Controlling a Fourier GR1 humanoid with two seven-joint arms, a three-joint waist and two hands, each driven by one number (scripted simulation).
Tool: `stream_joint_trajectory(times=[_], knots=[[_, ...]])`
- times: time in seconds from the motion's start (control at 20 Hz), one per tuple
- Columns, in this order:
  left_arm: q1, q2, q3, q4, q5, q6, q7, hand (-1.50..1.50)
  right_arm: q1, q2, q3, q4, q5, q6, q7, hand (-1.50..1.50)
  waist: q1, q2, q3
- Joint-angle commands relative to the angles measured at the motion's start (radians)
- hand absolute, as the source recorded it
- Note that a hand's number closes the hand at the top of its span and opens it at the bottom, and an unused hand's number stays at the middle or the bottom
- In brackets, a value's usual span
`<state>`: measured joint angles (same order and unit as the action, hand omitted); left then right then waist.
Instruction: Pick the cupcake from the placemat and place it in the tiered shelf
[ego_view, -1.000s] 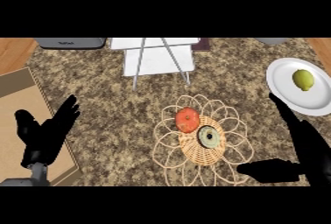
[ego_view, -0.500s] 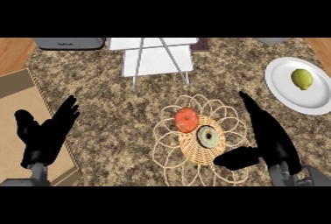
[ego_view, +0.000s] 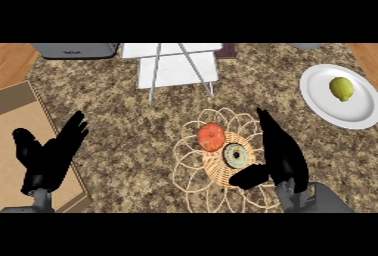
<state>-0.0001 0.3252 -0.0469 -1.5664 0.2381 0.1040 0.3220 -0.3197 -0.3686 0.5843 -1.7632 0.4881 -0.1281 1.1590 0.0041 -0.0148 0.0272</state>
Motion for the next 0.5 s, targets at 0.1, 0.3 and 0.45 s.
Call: stream_joint_trajectory(times=[0.1, 0.3, 0.45], knots=[[-0.008, -0.045, -0.002, 0.116, -0.001, 0.019, 0.017, 0.00, -0.058, 0.113, 0.000, 0.101, 0.084, 0.001, 0.156, -1.50, -0.005, 0.020, -0.029], [0.027, -0.050, -0.006, 0.098, 0.001, 0.000, -0.002, 0.00, -0.048, 0.109, -0.027, 0.085, 0.093, 0.052, 0.169, -1.50, -0.011, 0.015, -0.030], [0.035, -0.048, 0.001, 0.117, -0.003, -0.016, -0.034, 0.00, 0.037, 0.101, -0.010, 0.168, 0.152, -0.006, 0.070, -1.50, -0.014, 0.019, -0.029]])
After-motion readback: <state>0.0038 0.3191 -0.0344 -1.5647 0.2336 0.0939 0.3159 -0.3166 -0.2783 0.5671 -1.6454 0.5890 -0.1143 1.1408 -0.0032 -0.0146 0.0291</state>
